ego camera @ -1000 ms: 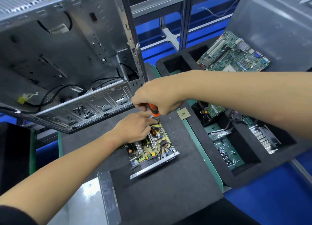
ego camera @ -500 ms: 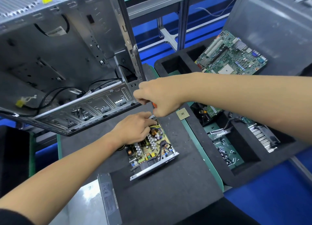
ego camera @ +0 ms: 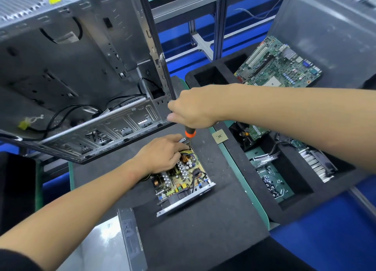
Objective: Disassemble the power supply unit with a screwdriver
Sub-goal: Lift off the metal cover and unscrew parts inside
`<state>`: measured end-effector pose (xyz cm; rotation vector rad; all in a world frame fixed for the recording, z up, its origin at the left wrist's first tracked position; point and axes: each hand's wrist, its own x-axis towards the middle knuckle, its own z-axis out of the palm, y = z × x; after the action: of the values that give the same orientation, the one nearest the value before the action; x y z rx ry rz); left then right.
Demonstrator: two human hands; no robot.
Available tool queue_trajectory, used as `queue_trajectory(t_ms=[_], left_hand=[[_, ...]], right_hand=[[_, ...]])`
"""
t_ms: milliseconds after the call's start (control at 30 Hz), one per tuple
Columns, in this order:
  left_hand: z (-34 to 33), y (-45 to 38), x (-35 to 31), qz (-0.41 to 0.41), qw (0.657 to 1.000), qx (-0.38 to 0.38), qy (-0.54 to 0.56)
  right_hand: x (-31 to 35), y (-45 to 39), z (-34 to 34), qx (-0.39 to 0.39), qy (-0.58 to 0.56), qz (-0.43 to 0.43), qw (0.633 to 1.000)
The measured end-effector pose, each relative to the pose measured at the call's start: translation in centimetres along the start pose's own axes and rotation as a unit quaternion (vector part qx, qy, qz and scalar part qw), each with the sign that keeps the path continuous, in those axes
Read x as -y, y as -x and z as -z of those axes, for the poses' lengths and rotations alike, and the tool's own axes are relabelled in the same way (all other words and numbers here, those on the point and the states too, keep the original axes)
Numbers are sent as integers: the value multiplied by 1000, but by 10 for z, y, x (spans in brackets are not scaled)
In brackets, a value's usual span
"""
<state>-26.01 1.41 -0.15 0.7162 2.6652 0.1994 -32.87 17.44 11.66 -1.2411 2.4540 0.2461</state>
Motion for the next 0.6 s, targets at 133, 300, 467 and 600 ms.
queue_trajectory(t_ms=[133,300,467,600], left_hand=[[0,-1,0,-3,1000,-2,-4],[1,-1,-1,1,1000,-2,-2],[1,-1,0,0,1000,4,-2],[1,-1,0,0,1000,10,-4]], right_hand=[[-2,5,1,-17,-76,32,996],[-2,11,-2,-7,-127,53,990],[-2,4,-5,-36,-60,20,997],[-5,9,1,-1,-147,78,986]])
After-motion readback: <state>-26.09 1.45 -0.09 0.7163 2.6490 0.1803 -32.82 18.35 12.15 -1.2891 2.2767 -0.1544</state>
